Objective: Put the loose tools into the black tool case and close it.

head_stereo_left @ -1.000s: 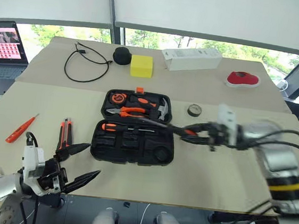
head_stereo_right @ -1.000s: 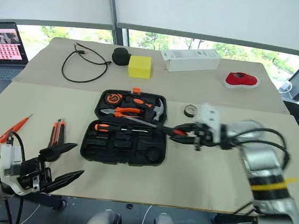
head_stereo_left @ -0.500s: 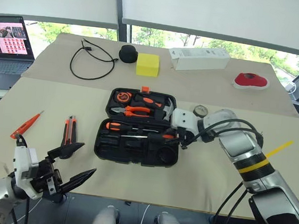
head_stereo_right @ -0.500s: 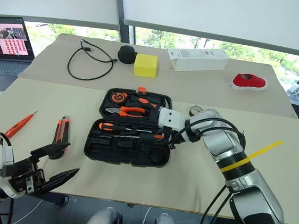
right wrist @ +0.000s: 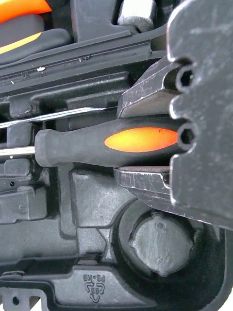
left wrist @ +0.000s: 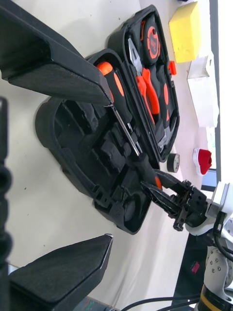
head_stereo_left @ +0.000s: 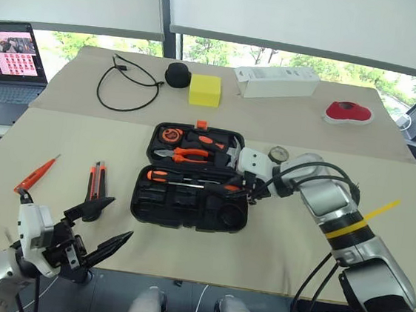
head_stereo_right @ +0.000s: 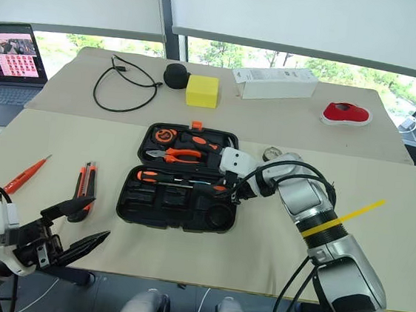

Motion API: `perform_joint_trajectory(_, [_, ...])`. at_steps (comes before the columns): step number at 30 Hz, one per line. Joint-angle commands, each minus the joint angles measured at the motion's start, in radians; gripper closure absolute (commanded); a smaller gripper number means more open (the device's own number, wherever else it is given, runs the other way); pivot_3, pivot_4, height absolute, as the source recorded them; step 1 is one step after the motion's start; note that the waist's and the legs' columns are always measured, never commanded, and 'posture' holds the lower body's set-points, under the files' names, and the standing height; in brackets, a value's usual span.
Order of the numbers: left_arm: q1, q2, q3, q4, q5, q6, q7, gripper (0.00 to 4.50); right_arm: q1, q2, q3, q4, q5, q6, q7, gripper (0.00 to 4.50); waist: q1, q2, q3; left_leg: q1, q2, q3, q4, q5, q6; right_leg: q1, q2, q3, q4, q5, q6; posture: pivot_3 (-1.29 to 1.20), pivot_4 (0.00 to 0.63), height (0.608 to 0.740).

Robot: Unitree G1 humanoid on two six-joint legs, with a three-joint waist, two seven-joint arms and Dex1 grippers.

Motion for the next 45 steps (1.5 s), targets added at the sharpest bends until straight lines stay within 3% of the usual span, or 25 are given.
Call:
perform_joint_trajectory(1, [-0.004, -0.005, 0.022, -0.002, 0.004, -0.023, 0.005, 0.0, -0.014, -0.011, -0.007, 0.003, -0.008, -0.031, 0.029, 2.19, 0.0, 0.0, 0.0, 0.0, 0.0, 0.0, 0.0, 0.0, 0.0, 0.0, 0.0, 0.0, 0.0, 0.0, 0.0, 0.0, 0.15, 0.74])
perform_joint_trajectory(7, [0.003, -0.007, 0.023, 0.013, 0.003, -0.035, -0.003, 0.0, -0.03, -0.009, -0.089, -0.018, 0.095, -0.085, 0.118, 0.17, -0.001, 0.0, 0.0, 0.0, 0.0, 0.002, 0.0, 0.0, 0.0, 0.0, 0.0, 0.0, 0.0, 0.0, 0.0, 0.0, 0.15, 0.74])
perform_joint_trajectory(11, [0.013, -0.01, 0.025, 0.025, 0.002, -0.044, -0.01, 0.0, -0.041, 0.016, -0.157, -0.003, 0.162, -0.074, 0.118, 0.17, -0.001, 0.0, 0.0, -0.001, 0.0, 0.001, 0.0, 0.0, 0.0, 0.0, 0.0, 0.0, 0.0, 0.0, 0.0, 0.0, 0.15, 0.74])
perform_joint_trajectory(14, [0.014, -0.013, 0.024, 0.038, 0.008, -0.051, -0.014, 0.0, -0.025, 0.065, -0.159, 0.043, 0.156, -0.126, 0.085, 0.87, -0.002, 0.0, 0.0, 0.0, 0.0, 0.001, 0.0, 0.0, 0.0, 0.0, 0.0, 0.0, 0.0, 0.0, 0.0, 0.0, 0.15, 0.74])
perform_joint_trajectory(24, [0.008, -0.004, 0.018, 0.062, 0.032, -0.063, -0.032, 0.0, -0.027, 0.199, -0.083, 0.231, 0.046, -0.302, 0.023, 4.35, -0.003, 0.0, 0.0, 0.0, 0.0, 0.004, 0.0, 0.0, 0.0, 0.0, 0.0, 0.0, 0.0, 0.0, 0.0, 0.0, 0.15, 0.74])
perform_joint_trajectory(33, [0.017, -0.002, 0.032, 0.073, 0.039, -0.077, -0.04, 0.0, -0.033, 0.231, -0.073, 0.334, 0.0, -0.324, 0.003, 4.46, -0.009, 0.0, 0.0, 0.004, 0.002, 0.005, 0.0, 0.0, 0.0, 0.002, 0.001, 0.0, 0.001, 0.001, -0.001, 0.0, 0.15, 0.74])
perform_joint_trajectory(38, [0.034, -0.008, 0.038, 0.067, 0.04, -0.085, -0.035, 0.0, -0.041, 0.249, -0.127, 0.294, 0.09, -0.214, 0.053, 4.46, -0.013, 0.0, 0.0, 0.005, 0.002, 0.005, 0.0, 0.0, -0.001, 0.003, 0.0, 0.0, 0.001, 0.001, -0.002, 0.0, 0.15, 0.74])
perform_joint_trajectory(42, [0.034, -0.011, 0.039, 0.074, 0.046, -0.091, -0.031, 0.0, -0.044, 0.244, -0.127, 0.322, 0.067, -0.244, 0.049, 4.46, -0.014, 0.0, 0.0, 0.005, 0.002, 0.004, 0.0, 0.0, -0.001, 0.002, 0.0, 0.0, 0.001, 0.001, -0.002, 0.0, 0.15, 0.74])
perform_joint_trajectory(45, [0.044, -0.021, 0.055, 0.075, 0.047, -0.097, -0.016, 0.0, -0.029, 0.26, -0.198, 0.277, 0.151, -0.284, 0.066, 4.46, -0.015, 0.0, 0.0, 0.005, 0.002, 0.005, -0.001, 0.0, -0.001, 0.002, 0.0, 0.0, 0.001, 0.001, -0.002, 0.0, 0.15, 0.74])
